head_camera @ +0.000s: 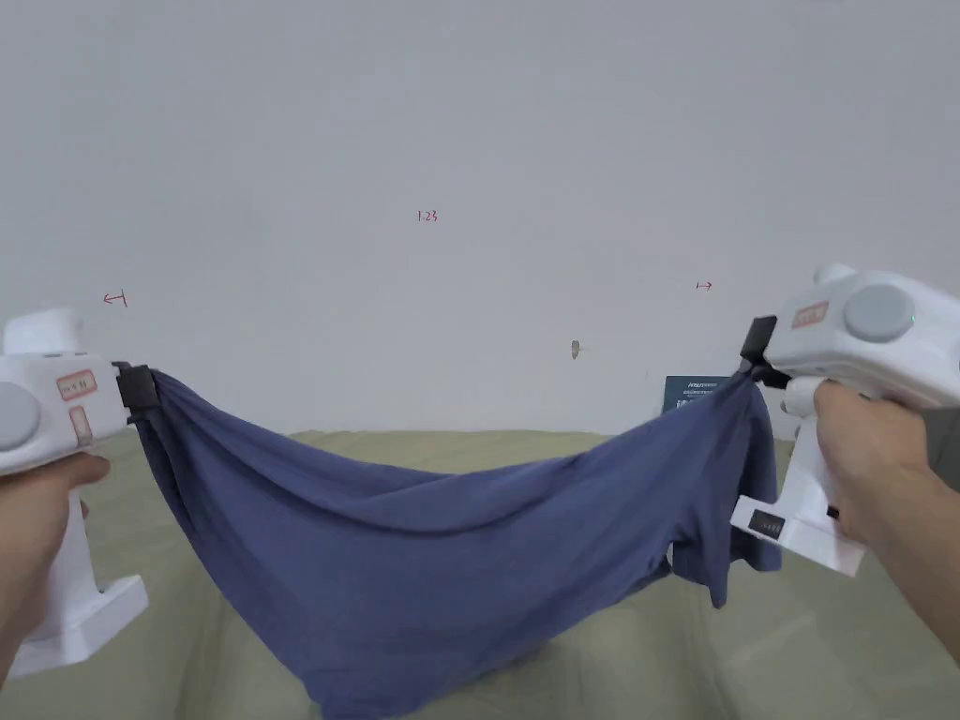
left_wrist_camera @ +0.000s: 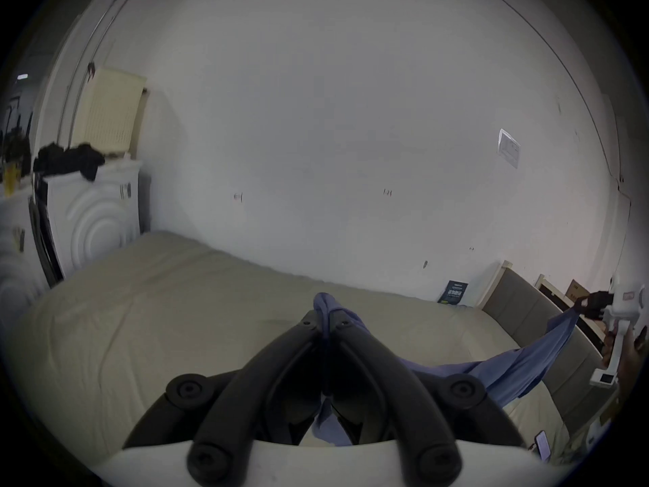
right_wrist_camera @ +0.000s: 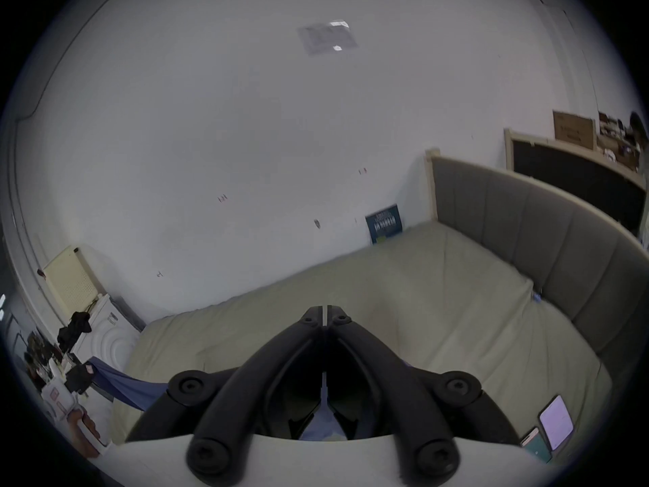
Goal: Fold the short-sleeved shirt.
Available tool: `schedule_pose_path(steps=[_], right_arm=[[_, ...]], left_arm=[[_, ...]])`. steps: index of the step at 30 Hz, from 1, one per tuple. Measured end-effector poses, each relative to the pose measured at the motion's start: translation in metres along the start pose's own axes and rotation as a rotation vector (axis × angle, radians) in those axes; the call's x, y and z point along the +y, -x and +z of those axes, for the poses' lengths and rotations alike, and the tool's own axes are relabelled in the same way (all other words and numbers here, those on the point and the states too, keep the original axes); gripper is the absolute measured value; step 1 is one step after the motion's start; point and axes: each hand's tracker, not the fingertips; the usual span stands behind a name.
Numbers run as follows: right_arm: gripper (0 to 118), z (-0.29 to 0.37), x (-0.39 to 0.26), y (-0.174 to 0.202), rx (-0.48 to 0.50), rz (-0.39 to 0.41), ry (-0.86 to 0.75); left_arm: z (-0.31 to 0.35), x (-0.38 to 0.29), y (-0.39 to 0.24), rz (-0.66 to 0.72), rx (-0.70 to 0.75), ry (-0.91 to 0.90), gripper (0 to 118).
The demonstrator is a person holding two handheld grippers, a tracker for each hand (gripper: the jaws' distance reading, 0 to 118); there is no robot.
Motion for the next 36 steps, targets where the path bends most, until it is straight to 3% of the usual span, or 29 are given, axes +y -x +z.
schedule_pose_path(steps=[7,12,15,20,24,28,29,30,31,32,33,36], right_arm=[[1,0.043,-0.046,-0.050,0.008,-0.013,0.029],[1,0.113,-0.107,-0.096,0.048,-0.058,0.045],[1,0.151,-0.155,-0.124,0.059,-0.064,0.071],[1,0.192,-0.264,-0.172,0.026,-0.060,0.172],[1,0.189,-0.357,-0.208,-0.061,-0.072,0.247],[2,0.189,-0.397,-0.224,-0.143,-0.079,0.269],[2,0.189,-0.400,-0.228,-0.143,-0.079,0.269],[8,0.190,-0.402,-0.232,-0.132,-0.075,0.266],[42,0.193,-0.401,-0.231,-0.117,-0.048,0.251],[80,0.197,-0.397,-0.228,-0.157,0.019,0.214],[105,0.201,-0.394,-0.226,-0.150,0.032,0.193],[110,0.236,-0.380,-0.204,-0.020,0.014,0.128]], left_arm=[[0.049,-0.044,0.013,-0.007,-0.049,0.024,0],[0.135,-0.092,0.026,0.039,-0.111,0.007,0],[0.182,-0.137,0.027,-0.038,-0.110,0.076,0],[0.249,-0.233,0.039,-0.087,-0.042,0.199,0],[0.251,-0.310,0.071,-0.080,0.002,0.315,0],[0.257,-0.339,0.076,-0.096,0.104,0.380,3],[0.257,-0.341,0.088,-0.074,0.099,0.363,12],[0.259,-0.340,0.091,-0.070,0.109,0.353,38],[0.263,-0.336,0.091,-0.078,0.106,0.340,95],[0.268,-0.332,0.091,-0.095,0.090,0.327,118],[0.279,-0.328,0.093,-0.128,0.061,0.303,118],[0.325,-0.309,0.083,-0.259,0.029,0.180,117]])
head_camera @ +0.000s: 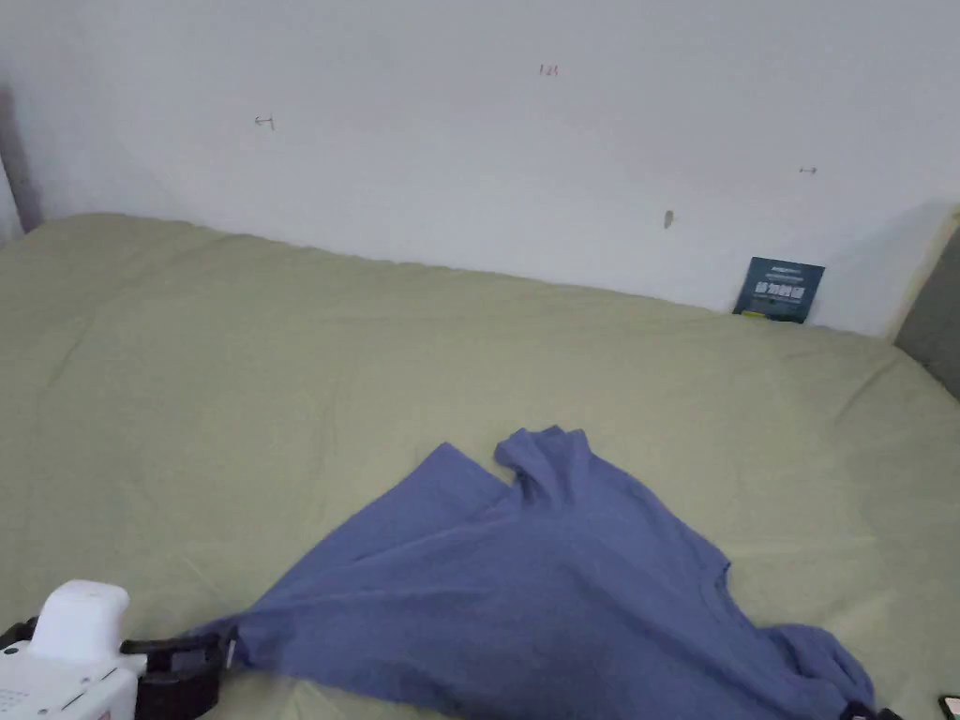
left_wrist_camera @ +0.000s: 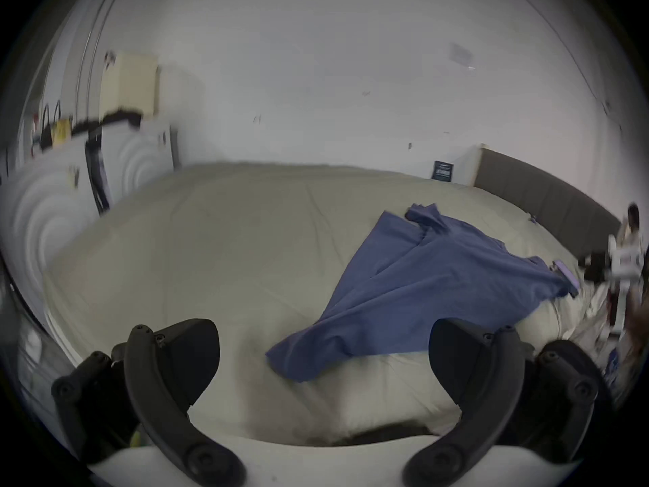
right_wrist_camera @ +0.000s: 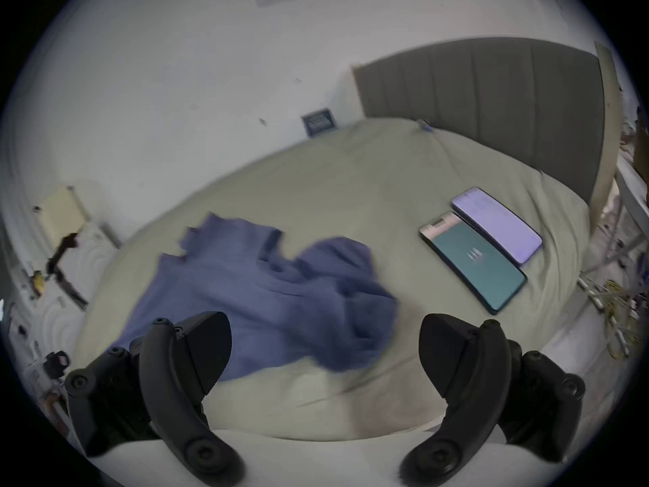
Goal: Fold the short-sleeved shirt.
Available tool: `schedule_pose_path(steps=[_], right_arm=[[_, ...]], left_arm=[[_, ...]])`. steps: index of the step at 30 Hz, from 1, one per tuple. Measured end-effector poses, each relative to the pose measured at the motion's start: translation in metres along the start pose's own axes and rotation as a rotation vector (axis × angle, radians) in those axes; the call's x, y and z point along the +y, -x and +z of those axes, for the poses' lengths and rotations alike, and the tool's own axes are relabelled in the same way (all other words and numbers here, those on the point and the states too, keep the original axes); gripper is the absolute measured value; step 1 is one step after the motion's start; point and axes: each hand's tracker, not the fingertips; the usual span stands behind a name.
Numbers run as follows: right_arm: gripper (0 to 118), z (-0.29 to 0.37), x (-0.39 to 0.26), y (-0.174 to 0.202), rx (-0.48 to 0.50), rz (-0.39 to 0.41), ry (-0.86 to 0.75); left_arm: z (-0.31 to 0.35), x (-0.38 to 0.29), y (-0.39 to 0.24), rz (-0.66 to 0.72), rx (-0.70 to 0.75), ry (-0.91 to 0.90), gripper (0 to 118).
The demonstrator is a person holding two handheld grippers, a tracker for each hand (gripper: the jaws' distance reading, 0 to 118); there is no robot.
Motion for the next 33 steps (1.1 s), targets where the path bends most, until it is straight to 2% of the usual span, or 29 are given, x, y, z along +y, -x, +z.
schedule_pose_path(steps=[2,5,6,7,8,9,10,11,12,14,17,19,20,22,24,28,29,30,31,33], right_arm=[[110,0.027,0.000,0.021,0.122,0.046,-0.050],[109,0.064,-0.009,0.057,0.205,0.160,-0.065],[104,0.072,-0.012,0.068,0.235,0.191,-0.072],[81,0.078,-0.016,0.077,0.259,0.212,-0.074],[81,0.084,-0.019,0.087,0.293,0.236,-0.072],[71,0.087,-0.021,0.098,0.285,0.258,-0.072],[50,0.088,-0.022,0.107,0.265,0.272,-0.068],[17,0.087,-0.023,0.116,0.247,0.277,-0.063],[5,0.086,-0.023,0.121,0.265,0.265,-0.059],[4,0.079,-0.020,0.132,0.350,0.229,0.009],[4,0.068,-0.020,0.151,0.331,0.284,0.018],[4,0.059,-0.020,0.159,0.341,0.287,0.035],[5,0.056,-0.020,0.162,0.344,0.291,0.047],[4,0.049,-0.020,0.168,0.339,0.301,0.070],[4,0.042,-0.021,0.169,0.336,0.295,0.091],[4,0.034,-0.022,0.172,0.310,0.296,0.121],[5,0.032,-0.022,0.171,0.308,0.293,0.127],[4,0.031,-0.022,0.171,0.303,0.288,0.132],[4,0.031,-0.022,0.170,0.300,0.286,0.135],[5,0.030,-0.021,0.169,0.295,0.281,0.140]], left_arm=[[0.043,0.002,-0.017,-0.053,0.000,-0.024,117],[0.074,-0.006,-0.022,-0.039,0.020,0.008,116],[0.081,-0.010,-0.021,-0.036,0.018,0.030,114],[0.085,-0.013,-0.021,-0.034,0.024,0.053,99],[0.088,-0.016,-0.020,-0.026,0.038,0.079,99],[0.081,-0.025,-0.010,-0.006,0.035,0.095,90],[0.080,-0.027,-0.007,0.005,0.034,0.102,69],[0.074,-0.030,-0.004,0.011,0.052,0.122,30],[0.066,-0.033,0.001,0.010,0.068,0.137,2],[0.045,-0.036,0.013,0.052,0.026,0.165,2],[0.004,-0.034,0.027,0.023,0.055,0.186,2],[-0.025,-0.032,0.036,-0.004,0.072,0.191,5],[-0.040,-0.031,0.040,-0.020,0.081,0.202,24],[-0.069,-0.029,0.041,-0.060,0.081,0.249,106],[-0.090,-0.028,0.043,-0.087,0.057,0.242,102],[-0.123,-0.033,0.040,-0.134,0.060,0.317,102],[-0.129,-0.036,0.038,-0.154,0.082,0.352,98],[-0.133,-0.039,0.037,-0.164,0.083,0.391,87],[-0.134,-0.041,0.035,-0.163,0.059,0.400,68],[-0.130,-0.044,0.031,-0.107,-0.001,0.385,56]])
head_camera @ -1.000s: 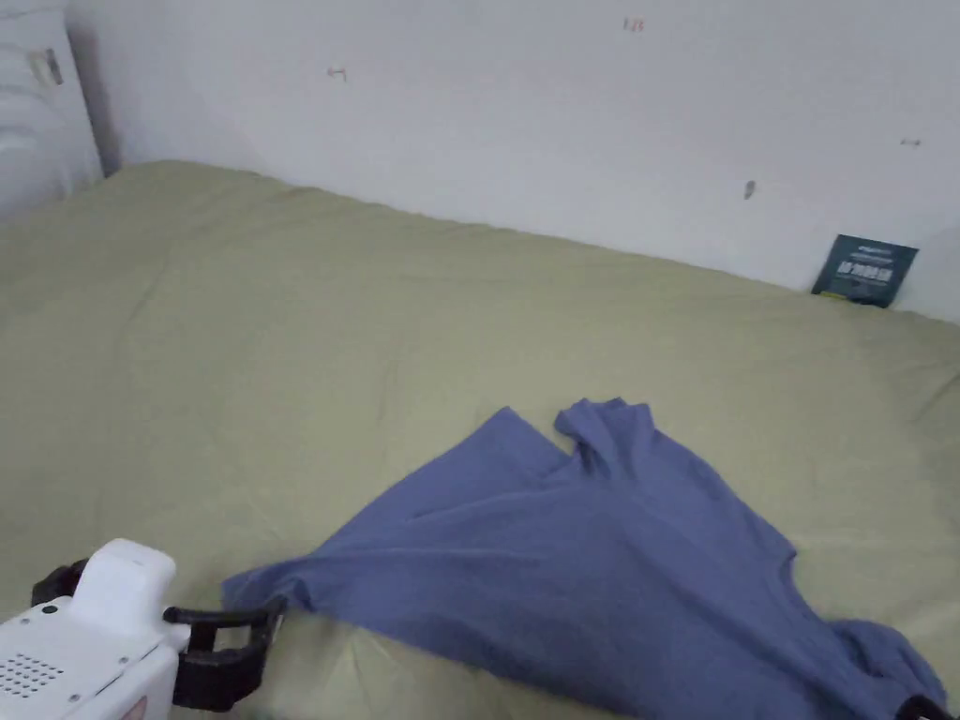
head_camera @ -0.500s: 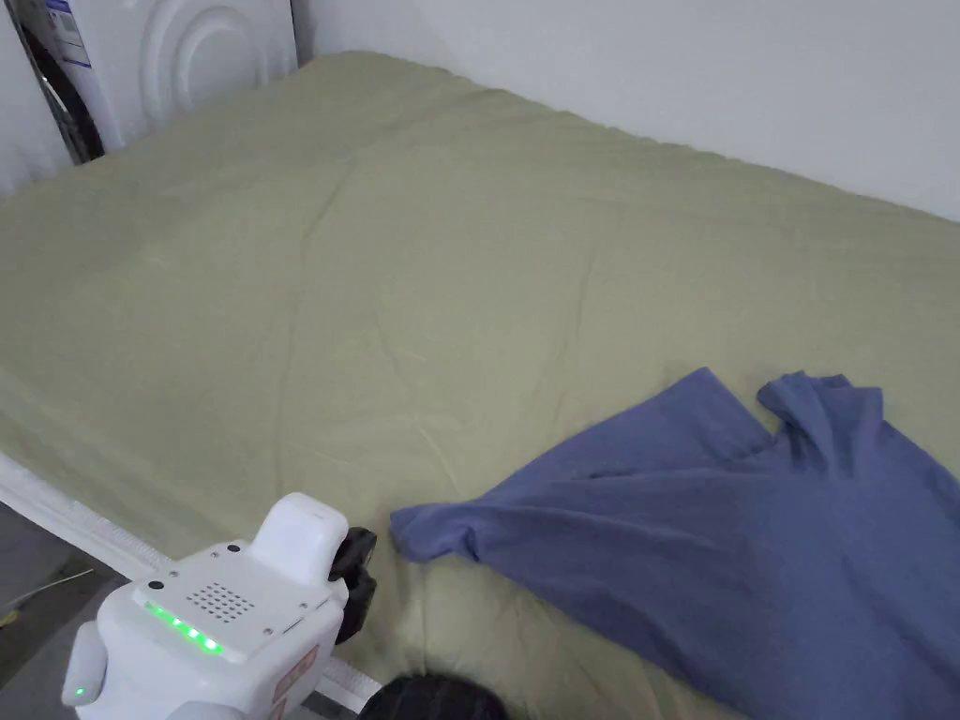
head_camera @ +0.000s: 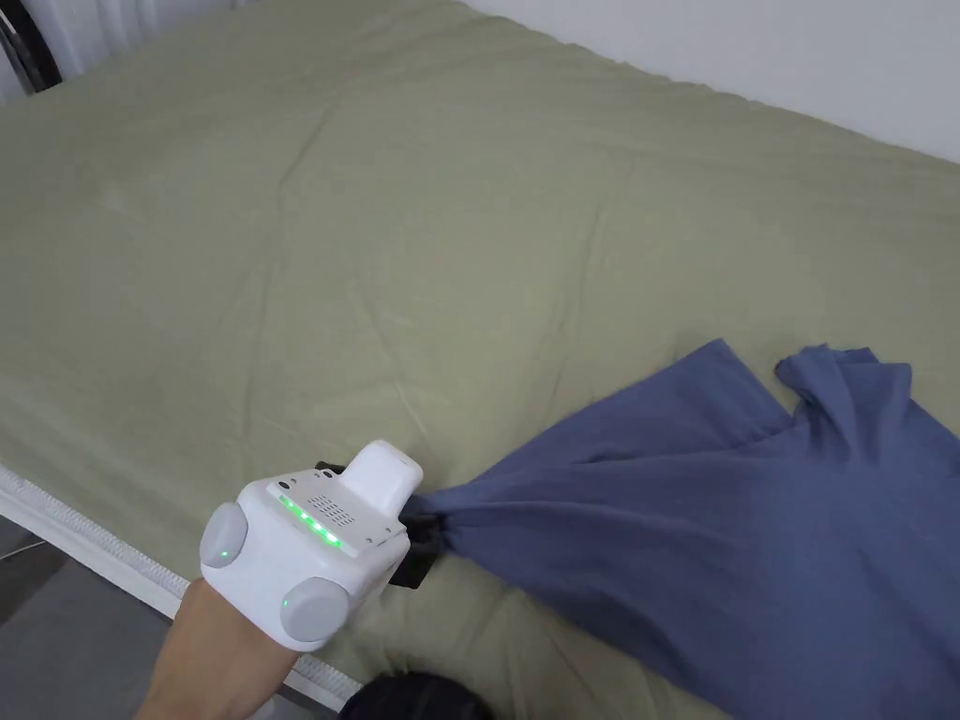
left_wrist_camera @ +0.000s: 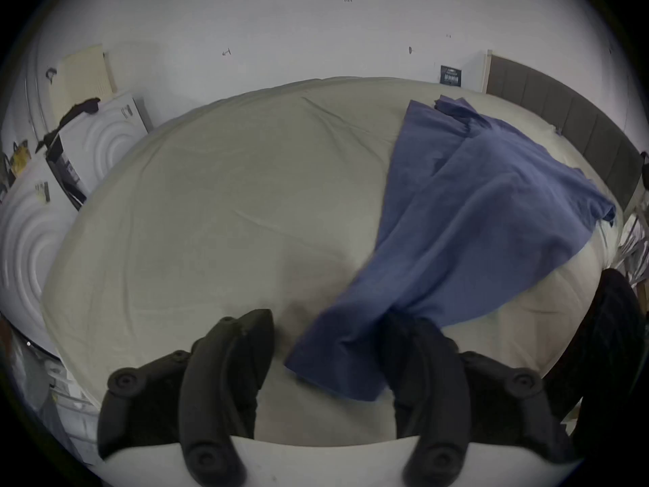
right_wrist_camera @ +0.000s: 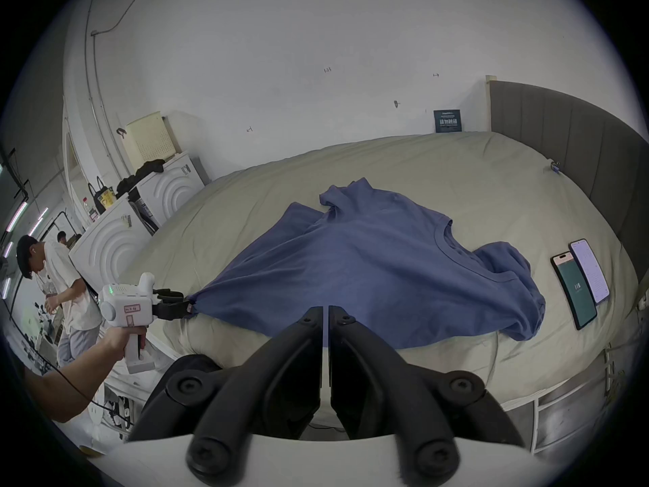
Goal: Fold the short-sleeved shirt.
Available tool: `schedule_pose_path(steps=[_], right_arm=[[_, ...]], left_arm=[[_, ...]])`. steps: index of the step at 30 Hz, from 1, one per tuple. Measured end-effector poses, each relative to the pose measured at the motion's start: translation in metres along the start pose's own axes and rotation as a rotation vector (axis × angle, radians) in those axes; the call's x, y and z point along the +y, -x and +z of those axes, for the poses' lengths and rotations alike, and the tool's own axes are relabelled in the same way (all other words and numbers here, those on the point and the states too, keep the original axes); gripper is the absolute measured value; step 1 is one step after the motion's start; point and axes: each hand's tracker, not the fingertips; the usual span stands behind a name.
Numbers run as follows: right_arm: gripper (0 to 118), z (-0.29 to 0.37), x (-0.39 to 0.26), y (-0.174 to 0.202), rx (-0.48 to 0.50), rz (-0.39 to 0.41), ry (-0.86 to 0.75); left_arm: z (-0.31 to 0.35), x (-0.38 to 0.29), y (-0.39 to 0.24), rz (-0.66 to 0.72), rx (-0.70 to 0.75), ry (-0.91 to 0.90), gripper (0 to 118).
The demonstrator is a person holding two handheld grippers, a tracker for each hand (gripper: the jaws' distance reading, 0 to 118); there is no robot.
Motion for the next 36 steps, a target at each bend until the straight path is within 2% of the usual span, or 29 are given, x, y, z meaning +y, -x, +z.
schedule_pose_path(steps=[1,2,3,8,13,18,23,24,25,27,28,30,33,36], right_arm=[[4,0.000,0.000,-0.001,-0.001,-0.002,0.001],[5,0.000,0.000,-0.001,-0.001,-0.005,0.000],[5,0.000,0.000,-0.002,0.000,-0.010,-0.002],[5,-0.001,0.009,-0.008,0.008,-0.012,-0.002],[5,-0.027,0.038,-0.024,-0.045,0.098,0.033],[5,-0.104,0.088,-0.057,-0.093,0.236,0.074],[6,-0.205,0.149,-0.095,-0.141,0.291,0.129],[10,-0.230,0.161,-0.105,-0.139,0.305,0.151],[34,-0.249,0.169,-0.112,-0.132,0.313,0.175],[104,-0.298,0.184,-0.135,-0.108,0.274,0.257],[118,-0.317,0.187,-0.142,-0.116,0.256,0.295],[118,-0.350,0.192,-0.152,-0.171,0.260,0.283],[118,-0.384,0.194,-0.156,-0.234,0.255,0.355],[118,-0.386,0.184,-0.138,-0.235,0.257,0.381]], left_arm=[[0.002,-0.001,-0.001,-0.011,0.032,-0.003,40],[0.004,0.001,-0.001,-0.010,0.019,-0.002,16],[0.008,0.001,-0.003,0.007,0.009,-0.008,1],[0.028,0.001,-0.014,0.074,-0.028,-0.049,1],[0.053,0.011,-0.020,0.106,-0.045,-0.109,1],[0.064,0.022,-0.027,0.100,-0.042,-0.124,1],[0.070,0.034,-0.035,0.102,-0.036,-0.131,1],[0.068,0.037,-0.036,0.105,-0.035,-0.126,1],[0.067,0.038,-0.036,0.109,-0.036,-0.124,1],[0.065,0.038,-0.040,0.118,-0.035,-0.116,1],[0.063,0.039,-0.039,0.119,-0.035,-0.115,1],[0.061,0.040,-0.041,0.125,-0.034,-0.110,1],[0.060,0.040,-0.040,0.135,-0.022,-0.108,1],[0.057,0.035,-0.035,0.139,-0.022,-0.099,1]])
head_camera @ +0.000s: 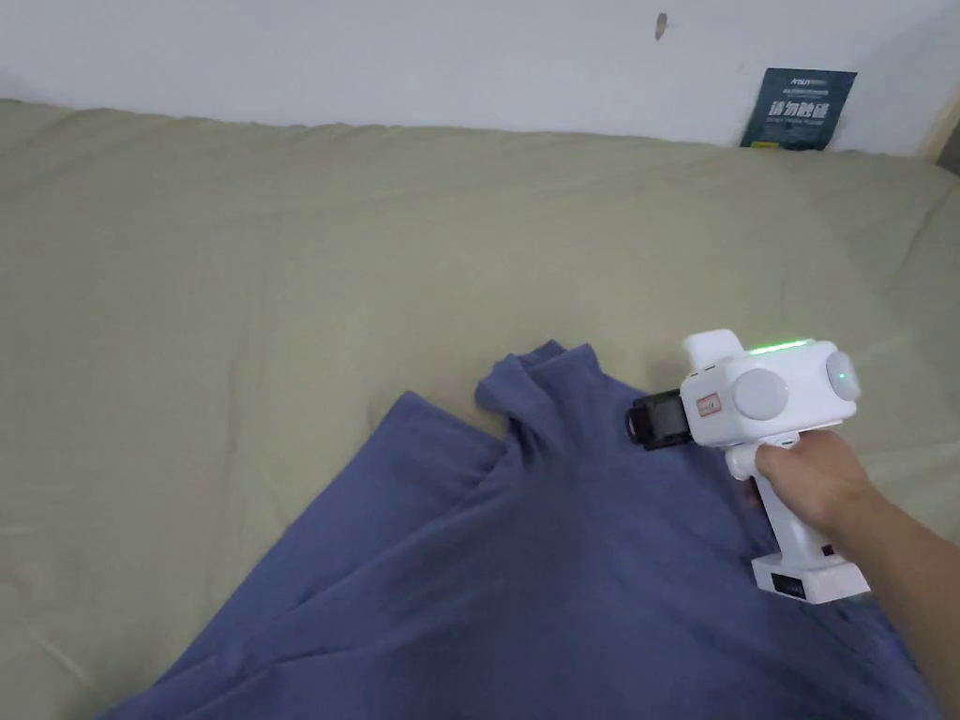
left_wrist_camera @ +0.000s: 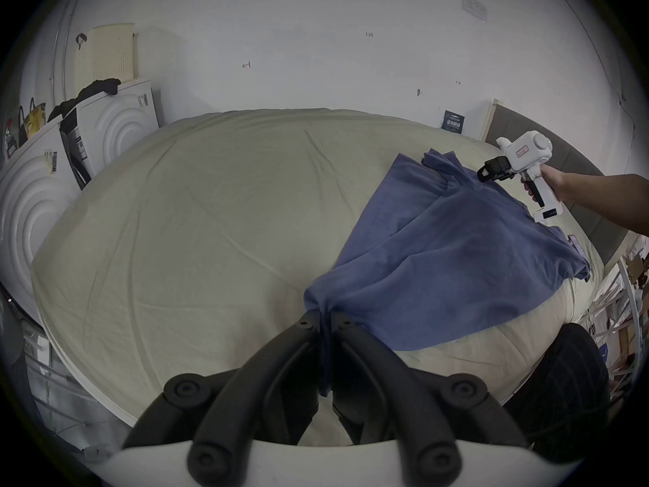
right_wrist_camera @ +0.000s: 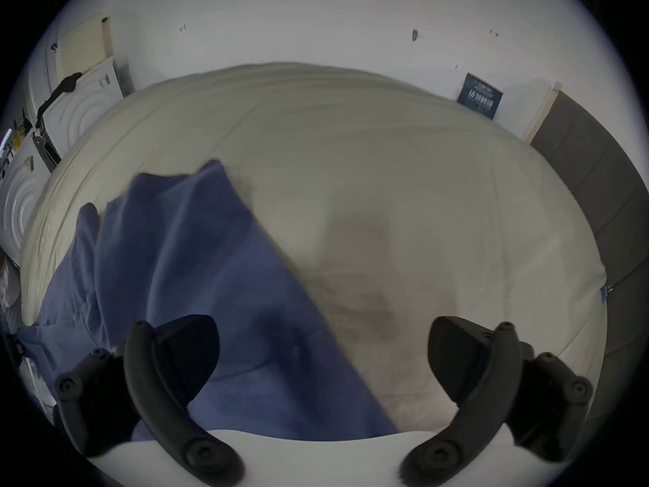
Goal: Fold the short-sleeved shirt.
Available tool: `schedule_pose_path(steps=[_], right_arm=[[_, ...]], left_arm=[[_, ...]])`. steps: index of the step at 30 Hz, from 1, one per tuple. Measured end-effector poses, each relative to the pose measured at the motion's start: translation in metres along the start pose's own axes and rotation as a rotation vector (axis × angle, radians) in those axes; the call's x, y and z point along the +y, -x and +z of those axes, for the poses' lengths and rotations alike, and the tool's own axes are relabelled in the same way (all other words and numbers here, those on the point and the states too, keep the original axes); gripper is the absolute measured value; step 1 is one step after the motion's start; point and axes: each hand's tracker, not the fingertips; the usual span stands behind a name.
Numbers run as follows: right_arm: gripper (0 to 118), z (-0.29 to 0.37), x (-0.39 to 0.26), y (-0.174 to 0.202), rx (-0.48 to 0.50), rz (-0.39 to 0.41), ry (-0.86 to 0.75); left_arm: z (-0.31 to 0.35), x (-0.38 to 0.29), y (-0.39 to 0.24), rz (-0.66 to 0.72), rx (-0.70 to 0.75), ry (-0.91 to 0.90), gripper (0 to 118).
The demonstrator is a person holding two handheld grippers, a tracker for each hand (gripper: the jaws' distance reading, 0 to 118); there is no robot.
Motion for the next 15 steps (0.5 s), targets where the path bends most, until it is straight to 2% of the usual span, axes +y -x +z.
schedule_pose_path(steps=[1,2,3,4,5,6,7,8,9,10,13,15], right_arm=[[115,0.000,-0.002,0.005,0.031,-0.004,0.036],[100,0.000,-0.007,0.005,0.036,-0.006,0.029],[90,0.012,-0.012,0.015,-0.018,0.000,-0.027],[70,0.022,-0.014,0.018,0.031,0.007,-0.059],[36,0.030,-0.016,0.022,0.051,0.001,-0.045],[2,0.015,-0.015,0.010,0.058,-0.008,-0.026],[2,0.019,-0.020,0.008,0.060,-0.018,-0.044],[2,0.025,-0.021,0.001,0.139,-0.066,-0.033],[2,0.035,-0.022,-0.005,0.149,-0.084,-0.049],[2,0.067,-0.021,0.000,0.094,-0.066,-0.108],[2,0.133,-0.015,-0.017,0.139,-0.125,-0.206],[2,0.209,-0.012,-0.010,0.119,-0.101,-0.295]], left_arm=[[-0.001,-0.001,0.002,0.000,0.000,0.005,1],[-0.001,0.000,0.002,-0.002,0.001,0.008,1],[-0.001,0.001,0.002,-0.005,0.004,0.006,1],[0.000,0.005,0.000,-0.005,0.005,0.005,1],[0.000,0.008,0.000,0.000,0.001,0.002,1],[0.000,0.011,-0.001,0.002,0.001,-0.009,1],[0.001,0.014,-0.002,0.001,0.006,-0.020,1],[0.001,0.016,0.000,0.000,0.002,-0.023,1],[0.001,0.020,0.001,0.004,0.005,-0.033,1],[0.001,0.025,0.003,0.013,-0.003,-0.039,1],[0.007,0.043,0.009,0.009,0.000,-0.102,0],[0.017,0.064,0.009,0.027,-0.027,-0.140,0]])
